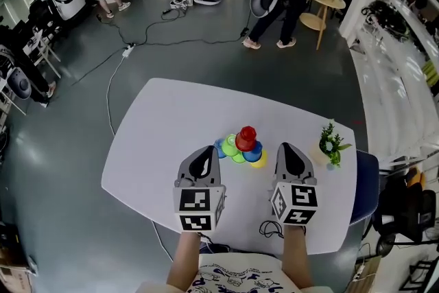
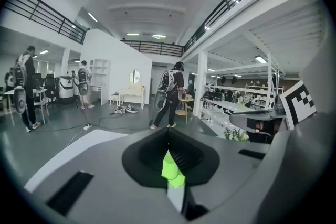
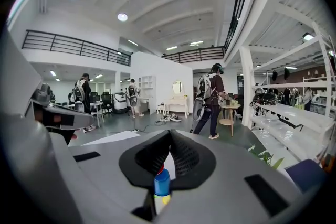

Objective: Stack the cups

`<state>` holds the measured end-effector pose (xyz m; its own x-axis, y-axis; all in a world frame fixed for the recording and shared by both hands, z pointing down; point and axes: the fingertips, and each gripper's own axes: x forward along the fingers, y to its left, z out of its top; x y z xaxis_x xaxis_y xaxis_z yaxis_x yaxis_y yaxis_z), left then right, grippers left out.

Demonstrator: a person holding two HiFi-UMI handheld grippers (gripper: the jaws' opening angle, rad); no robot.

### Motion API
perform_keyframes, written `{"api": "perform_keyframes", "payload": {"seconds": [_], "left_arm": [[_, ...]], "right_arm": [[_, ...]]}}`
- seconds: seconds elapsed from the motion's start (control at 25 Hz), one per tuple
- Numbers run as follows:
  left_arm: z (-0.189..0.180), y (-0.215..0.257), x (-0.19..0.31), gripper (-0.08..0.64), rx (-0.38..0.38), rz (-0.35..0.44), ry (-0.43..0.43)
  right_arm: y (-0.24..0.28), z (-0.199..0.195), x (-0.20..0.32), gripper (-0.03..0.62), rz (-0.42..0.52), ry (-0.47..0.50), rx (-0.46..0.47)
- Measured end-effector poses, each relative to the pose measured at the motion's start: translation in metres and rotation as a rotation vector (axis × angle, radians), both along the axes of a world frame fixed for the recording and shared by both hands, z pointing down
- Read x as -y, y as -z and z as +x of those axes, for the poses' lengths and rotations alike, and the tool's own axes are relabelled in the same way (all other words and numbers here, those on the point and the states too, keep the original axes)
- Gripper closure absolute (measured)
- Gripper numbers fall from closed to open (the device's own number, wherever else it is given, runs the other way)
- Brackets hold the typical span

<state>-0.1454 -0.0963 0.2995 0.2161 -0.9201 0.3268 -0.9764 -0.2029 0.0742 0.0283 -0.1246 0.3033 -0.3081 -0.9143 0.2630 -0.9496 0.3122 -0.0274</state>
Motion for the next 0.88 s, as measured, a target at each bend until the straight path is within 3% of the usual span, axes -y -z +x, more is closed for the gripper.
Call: {"api": "perform_keyframes", "payload": {"seconds": [0.88], "left_arm": [[0.002,0.018,-0.007,0.546,-0.002,0.033,0.007]], "right_arm": [[0.020,0.000,-0.007,0.581,0.054,-0.001,0.003]]}}
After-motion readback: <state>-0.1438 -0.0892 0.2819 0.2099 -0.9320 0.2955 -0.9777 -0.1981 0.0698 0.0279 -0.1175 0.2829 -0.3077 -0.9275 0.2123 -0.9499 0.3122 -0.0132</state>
